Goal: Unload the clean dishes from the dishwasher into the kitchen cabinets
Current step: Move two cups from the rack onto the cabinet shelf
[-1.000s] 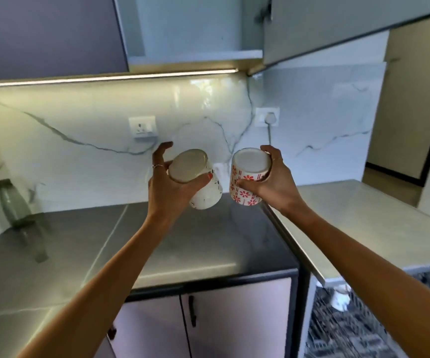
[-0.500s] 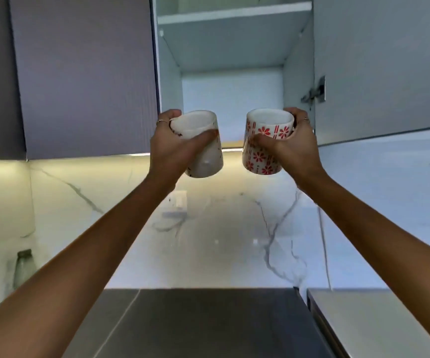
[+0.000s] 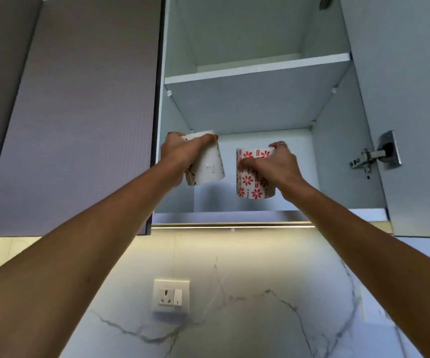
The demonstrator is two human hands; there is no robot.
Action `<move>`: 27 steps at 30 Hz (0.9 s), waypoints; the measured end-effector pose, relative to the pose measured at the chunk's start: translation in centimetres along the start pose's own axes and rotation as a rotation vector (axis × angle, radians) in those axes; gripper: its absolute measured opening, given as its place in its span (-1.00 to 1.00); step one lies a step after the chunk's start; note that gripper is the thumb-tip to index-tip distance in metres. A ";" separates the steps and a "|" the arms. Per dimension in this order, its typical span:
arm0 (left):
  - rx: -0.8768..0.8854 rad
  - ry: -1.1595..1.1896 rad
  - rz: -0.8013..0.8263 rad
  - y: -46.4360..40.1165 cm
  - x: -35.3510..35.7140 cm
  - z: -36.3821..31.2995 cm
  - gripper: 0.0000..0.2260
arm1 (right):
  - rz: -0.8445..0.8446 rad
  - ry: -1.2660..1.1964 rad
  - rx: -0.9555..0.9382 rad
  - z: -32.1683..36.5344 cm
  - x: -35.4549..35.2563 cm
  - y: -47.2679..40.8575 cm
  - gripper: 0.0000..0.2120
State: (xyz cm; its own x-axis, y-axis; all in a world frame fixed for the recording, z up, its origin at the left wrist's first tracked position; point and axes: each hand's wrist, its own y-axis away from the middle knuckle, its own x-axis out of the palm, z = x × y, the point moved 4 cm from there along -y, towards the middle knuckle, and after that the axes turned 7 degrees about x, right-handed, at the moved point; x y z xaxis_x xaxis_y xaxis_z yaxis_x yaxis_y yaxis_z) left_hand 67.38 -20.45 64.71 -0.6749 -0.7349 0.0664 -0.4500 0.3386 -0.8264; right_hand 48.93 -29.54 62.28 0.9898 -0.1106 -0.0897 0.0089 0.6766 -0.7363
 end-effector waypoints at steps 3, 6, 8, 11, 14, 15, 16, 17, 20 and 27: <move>-0.017 -0.109 0.058 -1.7 1.3 2.6 -0.47 | 0.049 0.030 0.064 -1.5 2.4 -1.8 -0.40; -0.032 -0.194 0.088 -2.5 2.1 4.7 -0.41 | 0.104 0.038 0.099 -2.9 4.0 -2.5 -0.67; -0.055 -0.232 0.101 -3.0 2.1 5.9 -0.36 | 0.109 0.049 0.124 -3.8 4.8 -2.6 -0.68; -0.049 -0.322 0.131 -3.6 2.3 7.1 -0.34 | 0.116 0.051 0.160 -4.6 5.4 -3.0 -0.66; -0.022 -0.417 0.160 -4.0 2.7 7.7 -0.36 | 0.143 0.060 0.186 -4.8 5.9 -3.6 -0.64; -0.013 -0.444 0.171 -4.2 2.8 7.9 -0.36 | 0.149 0.067 0.190 -4.9 6.1 -3.8 -0.62; -0.008 -0.467 0.180 -4.3 2.8 8.0 -0.35 | 0.156 0.077 0.194 -4.9 6.3 -3.8 -0.60; -0.007 -0.482 0.188 -4.4 2.8 8.2 -0.34 | 0.162 0.087 0.198 -4.9 6.5 -3.9 -0.58; -0.018 -0.508 0.212 -4.2 2.9 8.5 -0.30 | 0.171 0.094 0.209 -4.8 6.7 -3.8 -0.53; -0.055 -0.521 0.272 -3.8 3.5 9.6 -0.29 | 0.210 0.140 0.229 -4.6 6.9 -3.4 -0.38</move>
State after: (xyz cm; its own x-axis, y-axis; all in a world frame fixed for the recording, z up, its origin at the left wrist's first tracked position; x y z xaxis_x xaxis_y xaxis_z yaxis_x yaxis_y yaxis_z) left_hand 72.31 -29.92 62.71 -0.4007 -0.8043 -0.4389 -0.3401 0.5753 -0.7439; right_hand 55.05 -35.97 61.07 0.9445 -0.0390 -0.3263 -0.1462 0.8394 -0.5235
